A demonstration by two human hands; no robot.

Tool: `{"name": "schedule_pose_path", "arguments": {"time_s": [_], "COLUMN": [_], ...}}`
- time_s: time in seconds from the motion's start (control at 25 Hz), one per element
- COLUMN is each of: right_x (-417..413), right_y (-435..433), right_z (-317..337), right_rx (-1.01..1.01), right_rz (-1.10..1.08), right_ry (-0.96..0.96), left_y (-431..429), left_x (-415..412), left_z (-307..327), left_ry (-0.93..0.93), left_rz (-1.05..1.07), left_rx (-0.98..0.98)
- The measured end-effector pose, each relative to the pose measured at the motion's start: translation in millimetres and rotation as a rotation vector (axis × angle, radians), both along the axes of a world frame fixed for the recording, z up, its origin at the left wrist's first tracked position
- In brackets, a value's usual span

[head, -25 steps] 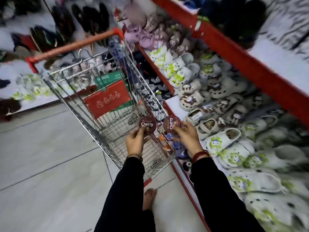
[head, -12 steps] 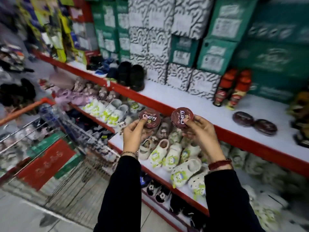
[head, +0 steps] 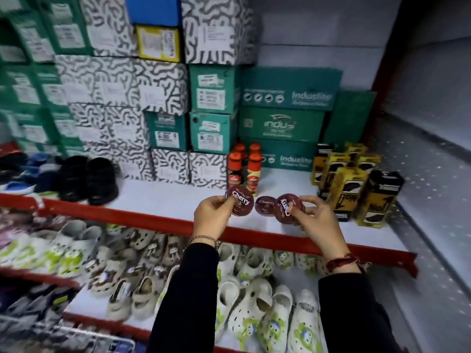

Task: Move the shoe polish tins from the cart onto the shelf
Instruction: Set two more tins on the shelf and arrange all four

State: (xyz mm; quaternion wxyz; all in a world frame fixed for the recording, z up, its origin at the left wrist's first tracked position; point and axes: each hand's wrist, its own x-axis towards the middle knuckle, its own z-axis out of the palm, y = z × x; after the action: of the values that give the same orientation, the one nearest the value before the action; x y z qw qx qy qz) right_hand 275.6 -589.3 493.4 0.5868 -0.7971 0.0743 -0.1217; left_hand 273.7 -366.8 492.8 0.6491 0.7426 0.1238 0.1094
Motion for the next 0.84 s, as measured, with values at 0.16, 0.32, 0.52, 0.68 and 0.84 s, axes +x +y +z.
{"name": "schedule_pose_path", "arguments": {"time_s": [0.16, 0.32, 0.52, 0.68, 0.84], "right_x": [10.7, 20.6, 24.9, 27.5, 28.6], "right_y": [-25.5, -36.4, -34.8, -31.7, -27.8], "right_z": [-2.6, -7.9, -7.2, -7.0, -4.6], "right_rx": [-0.22, -0.283, -0.377, -0.435, -0.412], "right_rz": [-0.079, -0.115, -0.148, -0.129, -0.107], "right_ry": [0.115, 0.228, 0.28, 0.336, 0.351], "left_y": [-25.2, -32.0, -28.1, -38.6, -46.5], "left_x": [19.4, 32.8, 44.5, 49.2, 52.9], "left_z": [7.2, 7.7, 2.0, -2.1, -3.5], "left_ry": [0.151, 0.303, 0.336, 0.331, 0.352], "left_rz": [-0.054, -0.088, -0.192, -0.25, -0.305], "left_rx": [0.45, 0.602, 0.691, 0.746, 0.765]}}
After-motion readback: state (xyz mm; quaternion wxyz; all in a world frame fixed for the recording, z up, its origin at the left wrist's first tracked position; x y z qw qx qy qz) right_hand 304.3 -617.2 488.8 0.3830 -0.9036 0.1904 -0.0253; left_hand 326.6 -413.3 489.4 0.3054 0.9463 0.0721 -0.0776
